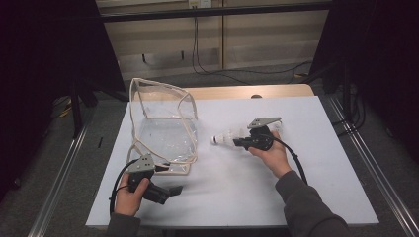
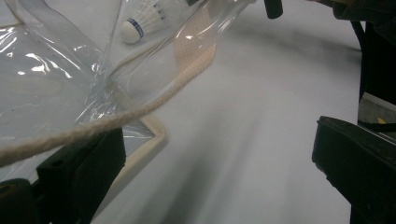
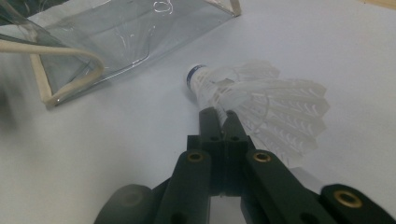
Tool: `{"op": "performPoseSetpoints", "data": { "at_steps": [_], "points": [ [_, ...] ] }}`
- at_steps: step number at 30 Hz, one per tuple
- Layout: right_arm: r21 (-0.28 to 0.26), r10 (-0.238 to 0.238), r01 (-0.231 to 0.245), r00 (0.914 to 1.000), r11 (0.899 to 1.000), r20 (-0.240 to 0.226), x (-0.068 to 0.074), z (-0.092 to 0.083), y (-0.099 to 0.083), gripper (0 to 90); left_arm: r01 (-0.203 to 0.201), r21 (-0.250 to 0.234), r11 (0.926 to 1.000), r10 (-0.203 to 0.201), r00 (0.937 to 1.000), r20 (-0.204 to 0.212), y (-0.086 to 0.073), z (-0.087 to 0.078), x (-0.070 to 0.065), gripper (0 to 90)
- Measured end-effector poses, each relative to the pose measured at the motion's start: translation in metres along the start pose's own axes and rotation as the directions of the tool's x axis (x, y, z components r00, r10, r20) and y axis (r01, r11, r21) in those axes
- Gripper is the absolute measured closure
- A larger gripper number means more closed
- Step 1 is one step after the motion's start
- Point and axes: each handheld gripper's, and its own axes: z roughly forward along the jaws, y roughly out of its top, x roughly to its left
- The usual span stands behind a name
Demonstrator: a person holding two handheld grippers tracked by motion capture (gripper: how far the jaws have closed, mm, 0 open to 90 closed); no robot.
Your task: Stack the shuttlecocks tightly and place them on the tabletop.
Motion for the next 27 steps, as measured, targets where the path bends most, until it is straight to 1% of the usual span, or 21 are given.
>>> {"op": "performPoseSetpoints", "data": {
  "at_steps": [11,17,21,24,27],
  "points": [
    [-0.009,0.013,-0.013,0.9999,1.000,0.008,0.000,0.004,-0.001,90.0,0.003,0.002,1.0000,-0.003,1.0000,0.003,0.000,0.001,0.000,2.8],
    [0.000,0.018,-0.018,0.9998,1.000,0.010,-0.001,0.008,-0.003,90.0,0.000,0.000,1.0000,0.000,1.0000,0.002,0.000,0.001,0.000,2.8],
    [-0.001,0.015,-0.015,0.9998,1.000,0.011,0.001,0.010,-0.003,90.0,-0.001,0.002,1.0000,0.001,1.0000,0.001,0.000,0.001,0.000,2.8],
    [-0.003,0.022,-0.022,0.9997,1.000,0.008,0.001,0.011,-0.003,90.0,-0.001,0.002,1.0000,0.001,1.0000,0.001,0.000,0.001,0.000,2.8],
    [-0.004,0.015,-0.015,0.9998,1.000,0.009,0.001,0.011,-0.003,90.0,0.000,0.003,1.0000,0.000,1.0000,0.001,0.000,0.001,0.000,2.9]
  ]
}}
